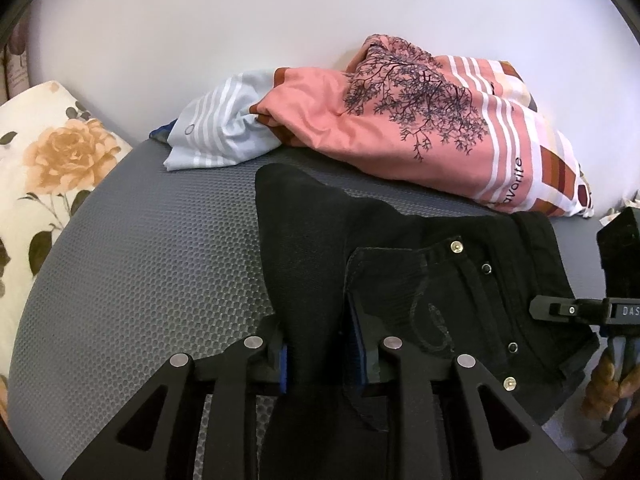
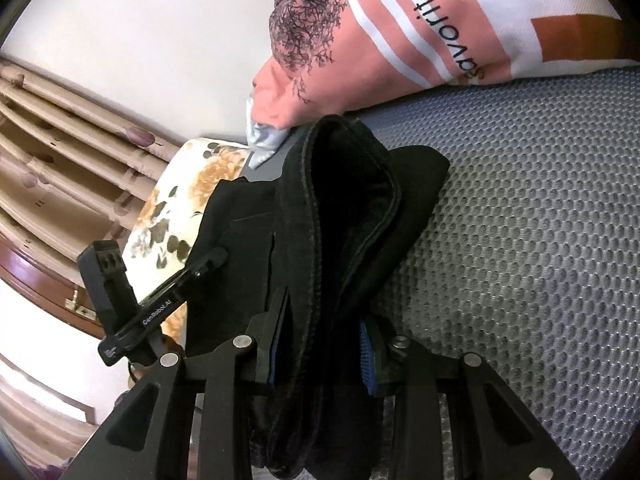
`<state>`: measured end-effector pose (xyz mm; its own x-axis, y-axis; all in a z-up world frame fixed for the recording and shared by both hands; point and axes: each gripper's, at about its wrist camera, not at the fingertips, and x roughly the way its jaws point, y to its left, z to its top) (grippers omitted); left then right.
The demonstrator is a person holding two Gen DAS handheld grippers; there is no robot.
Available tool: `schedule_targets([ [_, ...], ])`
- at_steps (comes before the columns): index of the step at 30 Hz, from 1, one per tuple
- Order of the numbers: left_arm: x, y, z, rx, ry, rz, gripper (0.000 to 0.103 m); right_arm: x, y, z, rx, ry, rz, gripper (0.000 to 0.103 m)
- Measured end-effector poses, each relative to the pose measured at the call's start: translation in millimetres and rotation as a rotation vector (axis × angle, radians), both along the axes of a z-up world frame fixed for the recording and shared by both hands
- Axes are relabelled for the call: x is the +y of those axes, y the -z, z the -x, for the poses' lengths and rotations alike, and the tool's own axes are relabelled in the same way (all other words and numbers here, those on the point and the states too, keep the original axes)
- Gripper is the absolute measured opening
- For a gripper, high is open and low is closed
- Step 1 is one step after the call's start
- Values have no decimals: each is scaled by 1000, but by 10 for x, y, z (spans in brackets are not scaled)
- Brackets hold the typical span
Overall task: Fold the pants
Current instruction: 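Hold the folded jeans with both grippers and pull them toward the pillow, then open both grippers and release the folded black jeans stack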
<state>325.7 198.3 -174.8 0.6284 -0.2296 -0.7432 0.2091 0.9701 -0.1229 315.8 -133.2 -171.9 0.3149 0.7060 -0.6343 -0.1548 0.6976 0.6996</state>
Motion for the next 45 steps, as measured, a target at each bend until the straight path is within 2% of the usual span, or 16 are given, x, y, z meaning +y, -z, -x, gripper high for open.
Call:
schedule_targets([
  [3, 23, 48, -6, 3, -15, 2, 30, 51, 1, 35, -29, 7, 54, 30],
  [11, 56, 191, 21, -32, -62, -24, 48, 168, -38, 102, -102, 42, 180, 44],
  [17, 97, 232, 26, -42, -90, -7, 52, 301, -71, 141, -141, 67, 244, 50],
  [20, 91, 244, 23, -37, -96, -12, 54, 397, -84, 171, -169, 64, 284, 58],
  [22, 112, 253, 12, -28, -105, -3, 57, 501, -103, 179, -192, 47, 329, 72],
  [26, 144, 258, 17, -27, -126, 5, 63, 627, -132, 231, -245, 43, 410, 74],
  [33, 96, 236, 40, -49, -152, -56, 69, 694, -162, 270, -290, 66, 485, 79],
  [39, 71, 215, 57, -67, -173, -94, 74, 703, -177, 285, -300, 74, 506, 86],
  [45, 68, 198, 87, -85, -187, -109, 76, 698, -177, 287, -301, 70, 521, 88],
])
